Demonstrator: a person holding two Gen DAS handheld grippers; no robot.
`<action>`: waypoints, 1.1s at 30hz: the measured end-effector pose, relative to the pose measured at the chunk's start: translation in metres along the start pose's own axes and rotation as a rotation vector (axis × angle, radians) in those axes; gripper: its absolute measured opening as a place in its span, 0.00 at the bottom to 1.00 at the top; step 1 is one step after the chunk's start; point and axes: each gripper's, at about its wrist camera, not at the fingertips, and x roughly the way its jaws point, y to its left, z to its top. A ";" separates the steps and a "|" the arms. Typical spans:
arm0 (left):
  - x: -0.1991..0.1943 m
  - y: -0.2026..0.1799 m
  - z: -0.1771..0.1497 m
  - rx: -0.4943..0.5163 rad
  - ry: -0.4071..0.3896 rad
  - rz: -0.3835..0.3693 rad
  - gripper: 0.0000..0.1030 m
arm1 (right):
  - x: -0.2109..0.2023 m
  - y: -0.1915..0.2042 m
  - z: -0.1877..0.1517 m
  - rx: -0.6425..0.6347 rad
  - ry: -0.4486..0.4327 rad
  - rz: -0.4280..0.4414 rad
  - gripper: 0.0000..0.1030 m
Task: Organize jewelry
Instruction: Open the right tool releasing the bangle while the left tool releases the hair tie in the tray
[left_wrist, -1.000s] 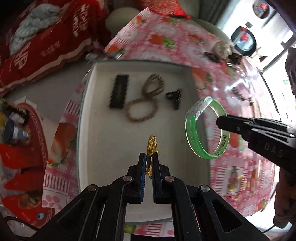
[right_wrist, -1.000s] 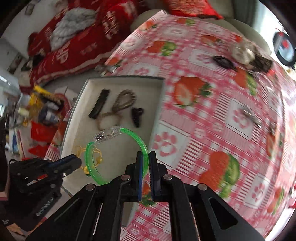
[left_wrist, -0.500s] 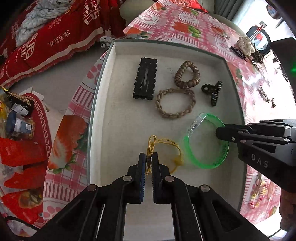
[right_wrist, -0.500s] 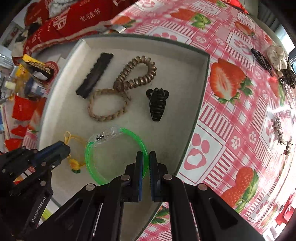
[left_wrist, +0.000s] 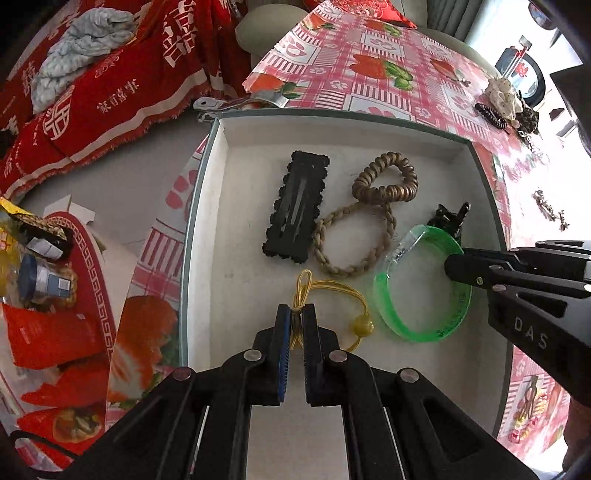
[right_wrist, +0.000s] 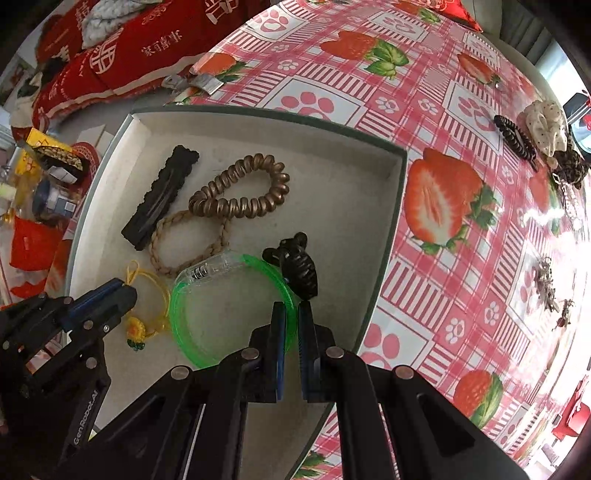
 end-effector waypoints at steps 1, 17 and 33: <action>0.000 -0.001 0.000 0.004 0.002 0.005 0.12 | 0.000 0.000 0.000 -0.003 -0.001 -0.001 0.07; -0.013 -0.010 -0.001 0.040 0.002 0.030 0.12 | -0.027 0.008 0.000 -0.003 -0.062 0.049 0.40; -0.026 -0.020 -0.001 0.069 0.011 0.027 0.12 | -0.069 -0.046 -0.036 0.167 -0.134 0.079 0.40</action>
